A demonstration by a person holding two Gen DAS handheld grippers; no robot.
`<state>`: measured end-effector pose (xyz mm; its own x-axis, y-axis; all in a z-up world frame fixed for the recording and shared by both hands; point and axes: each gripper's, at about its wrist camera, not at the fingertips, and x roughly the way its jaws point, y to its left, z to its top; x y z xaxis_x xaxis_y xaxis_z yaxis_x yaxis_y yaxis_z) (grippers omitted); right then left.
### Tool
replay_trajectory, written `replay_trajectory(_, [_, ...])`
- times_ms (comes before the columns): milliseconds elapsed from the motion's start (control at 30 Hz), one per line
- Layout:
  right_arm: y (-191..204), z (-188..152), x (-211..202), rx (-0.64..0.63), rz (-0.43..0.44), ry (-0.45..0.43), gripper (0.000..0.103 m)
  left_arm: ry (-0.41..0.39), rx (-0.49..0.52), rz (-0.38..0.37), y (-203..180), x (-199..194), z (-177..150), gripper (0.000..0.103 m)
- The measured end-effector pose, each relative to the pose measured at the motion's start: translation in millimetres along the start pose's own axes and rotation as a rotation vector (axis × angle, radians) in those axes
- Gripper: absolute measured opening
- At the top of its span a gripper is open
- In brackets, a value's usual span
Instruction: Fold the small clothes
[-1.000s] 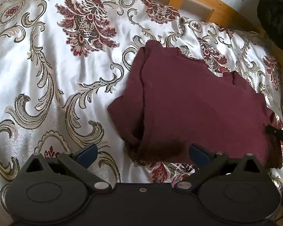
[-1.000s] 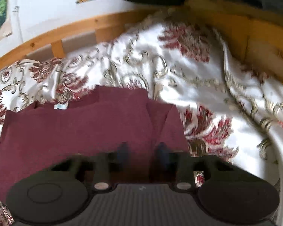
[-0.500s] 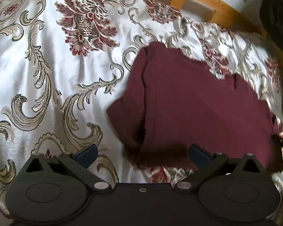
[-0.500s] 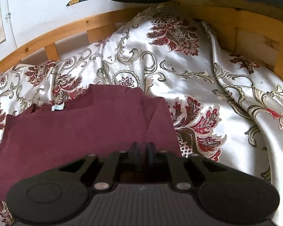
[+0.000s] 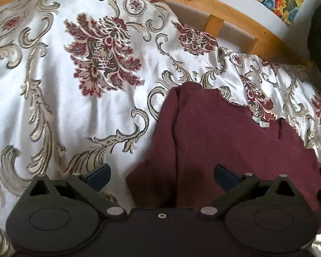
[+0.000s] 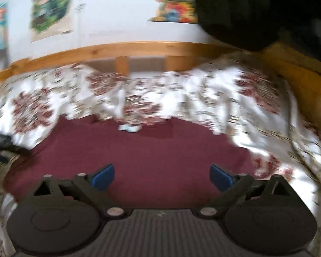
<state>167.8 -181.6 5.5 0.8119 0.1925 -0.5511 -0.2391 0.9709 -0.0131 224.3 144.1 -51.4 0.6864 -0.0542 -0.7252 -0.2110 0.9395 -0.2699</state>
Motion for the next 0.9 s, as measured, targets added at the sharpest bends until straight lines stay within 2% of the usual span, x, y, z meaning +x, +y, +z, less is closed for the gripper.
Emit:
replay_trajectory(133, [30.7, -6.5, 10.3, -0.124, 0.049, 0.027, 0.101, 0.034, -0.010, -0.009, 0.4, 7.2, -1.9, 0.102])
replay_trajectory(267, [45.9, -16.9, 25.9, -0.216, 0.042, 0.086, 0.102, 0.048, -0.003, -0.006, -0.6, 10.2, -4.3, 0.102])
replay_trajectory(367, [43.7, -19.2, 30.8, -0.189, 0.052, 0.114, 0.103, 0.050, 0.010, -0.003, -1.5, 13.3, -4.8, 0.102])
replay_trajectory(633, [39.2, -20.1, 31.1, -0.172, 0.058, 0.121, 0.103, 0.078, 0.060, 0.026, -2.3, 27.8, -7.3, 0.102])
replay_trajectory(900, [37.5, -19.3, 31.6, -0.164, 0.063, 0.122, 0.103, 0.078, 0.057, 0.027, -1.6, 28.1, -7.3, 0.102])
